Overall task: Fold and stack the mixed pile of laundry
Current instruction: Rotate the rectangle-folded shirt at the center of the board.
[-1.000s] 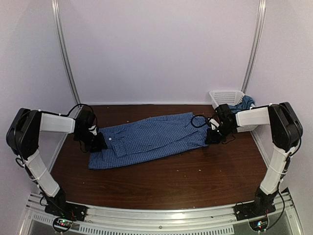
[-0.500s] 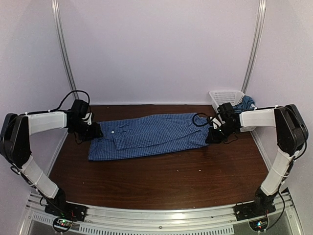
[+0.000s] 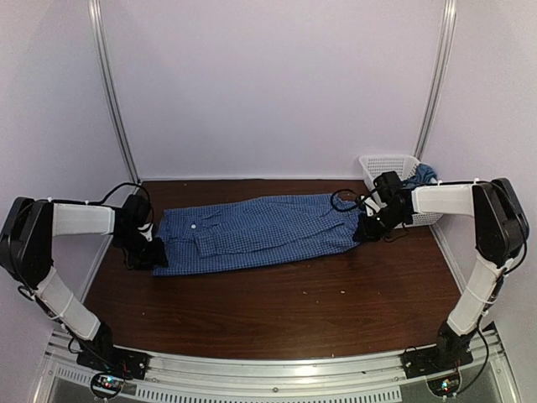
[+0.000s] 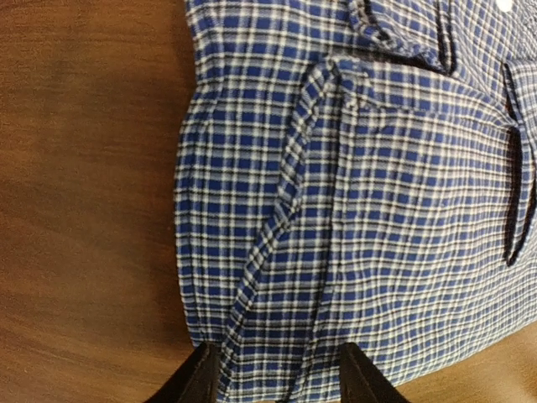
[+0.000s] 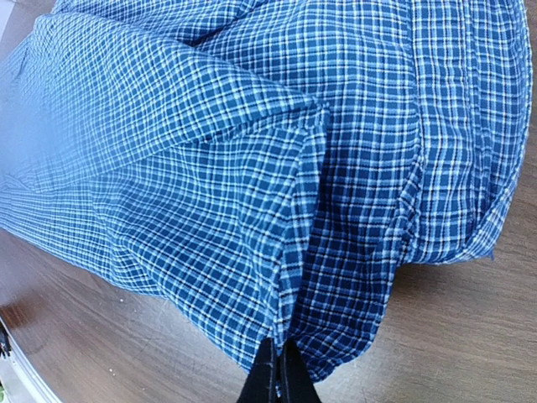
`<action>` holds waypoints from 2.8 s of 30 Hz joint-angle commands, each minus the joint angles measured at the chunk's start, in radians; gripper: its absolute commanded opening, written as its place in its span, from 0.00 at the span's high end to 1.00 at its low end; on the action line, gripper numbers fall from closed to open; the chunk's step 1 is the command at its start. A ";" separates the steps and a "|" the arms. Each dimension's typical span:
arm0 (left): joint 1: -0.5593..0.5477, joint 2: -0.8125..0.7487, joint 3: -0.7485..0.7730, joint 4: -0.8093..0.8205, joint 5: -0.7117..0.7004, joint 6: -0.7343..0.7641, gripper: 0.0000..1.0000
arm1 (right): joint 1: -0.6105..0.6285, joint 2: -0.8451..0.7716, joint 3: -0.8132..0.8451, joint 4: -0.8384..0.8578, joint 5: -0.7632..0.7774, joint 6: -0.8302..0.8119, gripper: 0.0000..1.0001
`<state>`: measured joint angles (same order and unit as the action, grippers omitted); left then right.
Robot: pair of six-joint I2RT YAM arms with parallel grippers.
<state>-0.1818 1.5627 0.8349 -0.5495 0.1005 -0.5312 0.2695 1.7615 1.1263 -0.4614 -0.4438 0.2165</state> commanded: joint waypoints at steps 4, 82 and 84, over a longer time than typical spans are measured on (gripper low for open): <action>0.026 0.062 0.003 0.031 -0.032 -0.013 0.59 | -0.017 0.034 0.096 -0.045 0.090 0.002 1.00; -0.488 0.172 0.405 0.127 0.027 0.140 0.57 | 0.237 0.278 0.507 -0.049 0.102 0.024 0.53; -0.467 0.236 0.477 0.134 0.034 0.155 0.58 | 0.271 0.274 0.462 -0.021 0.095 0.051 0.53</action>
<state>-0.6773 1.6844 1.2064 -0.4568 0.1589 -0.4580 0.4717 2.0354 1.6897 -0.5735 -0.2909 0.1963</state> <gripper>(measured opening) 0.428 0.475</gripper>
